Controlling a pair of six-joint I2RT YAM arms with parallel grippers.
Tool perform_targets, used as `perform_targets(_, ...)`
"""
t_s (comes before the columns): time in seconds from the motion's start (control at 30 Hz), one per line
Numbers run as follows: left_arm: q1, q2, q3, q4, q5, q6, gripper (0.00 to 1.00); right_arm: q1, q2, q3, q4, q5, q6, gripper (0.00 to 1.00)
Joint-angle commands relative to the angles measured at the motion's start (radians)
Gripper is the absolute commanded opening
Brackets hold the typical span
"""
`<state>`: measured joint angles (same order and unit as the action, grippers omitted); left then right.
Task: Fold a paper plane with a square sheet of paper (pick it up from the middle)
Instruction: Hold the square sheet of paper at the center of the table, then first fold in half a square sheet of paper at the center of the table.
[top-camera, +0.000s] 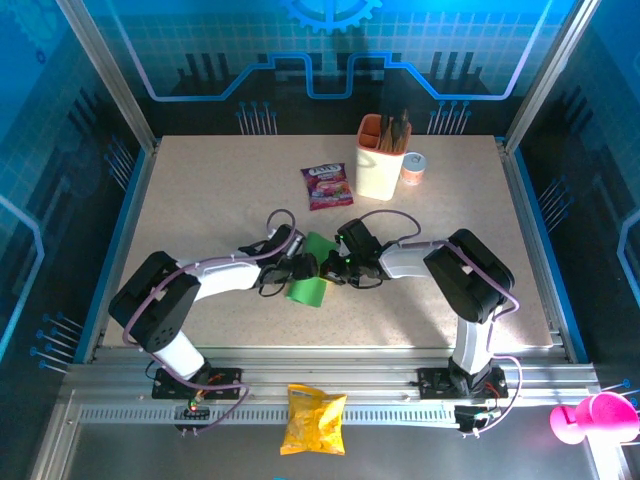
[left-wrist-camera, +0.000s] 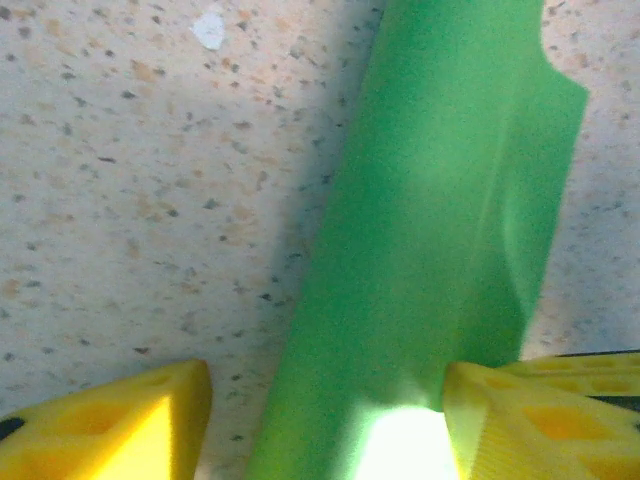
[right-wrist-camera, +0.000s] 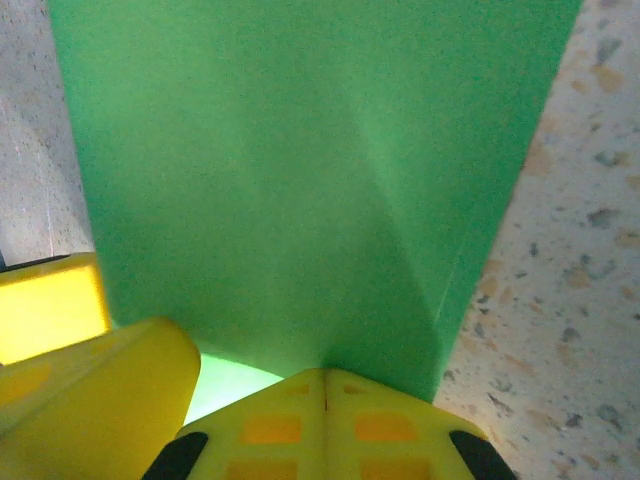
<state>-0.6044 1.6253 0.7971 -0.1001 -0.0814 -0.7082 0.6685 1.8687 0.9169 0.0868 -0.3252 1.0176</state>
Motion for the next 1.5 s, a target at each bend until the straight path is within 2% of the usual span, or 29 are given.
perform_targets(0.0,0.021,-0.043,0.066,-0.047,0.075,0.019,0.70,0.010,0.034,0.002,-0.103,0.028,0.008,0.00)
perform_targets(0.1,0.038,-0.059,0.103,-0.065,0.121,0.043,0.71,0.009,0.038,0.002,-0.105,0.031,0.008,0.00)
perform_targets(0.17,0.045,-0.056,0.117,-0.061,0.154,0.056,0.67,0.008,0.040,0.001,-0.107,0.034,0.008,0.00)
perform_targets(0.2,0.049,-0.054,0.119,-0.057,0.167,0.060,0.61,0.008,0.041,0.001,-0.107,0.034,0.009,0.00)
perform_targets(0.33,0.056,-0.037,0.111,-0.018,0.217,0.069,0.18,0.009,0.047,-0.002,-0.105,0.034,0.012,0.00)
perform_targets(0.4,0.058,-0.026,0.099,0.000,0.237,0.065,0.07,0.008,0.048,-0.002,-0.103,0.035,0.015,0.00)
perform_targets(0.47,0.061,-0.020,0.086,0.019,0.248,0.060,0.01,0.008,0.050,-0.001,-0.102,0.034,0.015,0.00)
perform_targets(1.23,0.117,0.100,-0.033,0.105,0.167,0.067,0.00,0.008,0.067,-0.007,-0.099,0.026,0.022,0.00)
perform_targets(1.47,0.120,0.022,-0.005,0.093,0.205,0.069,0.01,0.008,0.061,-0.012,-0.104,0.029,0.016,0.00)
